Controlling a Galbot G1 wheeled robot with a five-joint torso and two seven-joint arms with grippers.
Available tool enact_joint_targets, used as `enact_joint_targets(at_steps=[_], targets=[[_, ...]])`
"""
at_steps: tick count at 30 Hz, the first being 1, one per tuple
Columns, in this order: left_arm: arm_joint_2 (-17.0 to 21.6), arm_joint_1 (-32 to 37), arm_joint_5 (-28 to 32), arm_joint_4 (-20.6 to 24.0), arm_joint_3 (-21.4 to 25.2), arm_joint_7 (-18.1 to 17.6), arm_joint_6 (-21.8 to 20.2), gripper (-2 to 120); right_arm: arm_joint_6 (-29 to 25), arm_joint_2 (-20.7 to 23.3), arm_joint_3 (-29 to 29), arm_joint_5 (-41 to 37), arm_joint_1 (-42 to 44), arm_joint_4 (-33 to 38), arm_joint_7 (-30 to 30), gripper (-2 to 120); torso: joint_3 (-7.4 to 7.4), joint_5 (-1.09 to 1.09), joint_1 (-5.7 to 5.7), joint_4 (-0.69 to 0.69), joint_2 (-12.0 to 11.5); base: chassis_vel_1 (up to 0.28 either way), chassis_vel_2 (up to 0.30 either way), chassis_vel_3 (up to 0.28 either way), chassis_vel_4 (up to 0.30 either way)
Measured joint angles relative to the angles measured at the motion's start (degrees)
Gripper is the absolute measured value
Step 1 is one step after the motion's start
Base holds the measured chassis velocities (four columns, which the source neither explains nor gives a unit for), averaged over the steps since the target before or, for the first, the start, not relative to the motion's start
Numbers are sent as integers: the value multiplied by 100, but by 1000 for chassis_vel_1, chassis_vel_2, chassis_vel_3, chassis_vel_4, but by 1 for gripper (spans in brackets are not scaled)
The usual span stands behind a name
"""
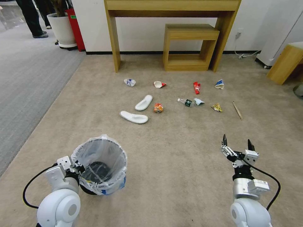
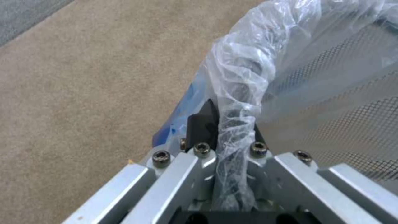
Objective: Pick up the trash bin and place the garbage on the floor into it.
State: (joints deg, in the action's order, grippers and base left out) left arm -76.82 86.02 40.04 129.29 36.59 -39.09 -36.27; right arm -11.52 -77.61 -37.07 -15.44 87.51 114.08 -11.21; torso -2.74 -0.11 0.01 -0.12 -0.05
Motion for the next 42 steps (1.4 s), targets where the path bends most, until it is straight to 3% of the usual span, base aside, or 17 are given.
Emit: enact_joint_targets(at_steps=[20, 27, 33, 42], targets=[[-168, -4, 1294, 216, 248, -689, -286, 1, -146, 179, -38, -19, 175, -7, 65, 100, 0, -2, 0, 0, 0, 0, 0, 0, 0], [147, 27, 1872, 202, 286, -1013, -483, 1, -163, 261, -34, -46, 236, -36, 93, 100, 0, -2, 0, -1, 0, 0, 0, 0, 0], [668, 98, 2671, 275, 383, -1403, -595, 1, -181, 261, 42, -4, 265, -103, 117, 100, 0, 0, 0, 0, 1, 0, 0, 0, 0], [802, 39, 2909, 271, 407, -1572, -598, 1, -224, 199, 110, 90, 289, -111, 138, 100, 0, -1, 0, 0, 1, 0, 0, 0, 0]])
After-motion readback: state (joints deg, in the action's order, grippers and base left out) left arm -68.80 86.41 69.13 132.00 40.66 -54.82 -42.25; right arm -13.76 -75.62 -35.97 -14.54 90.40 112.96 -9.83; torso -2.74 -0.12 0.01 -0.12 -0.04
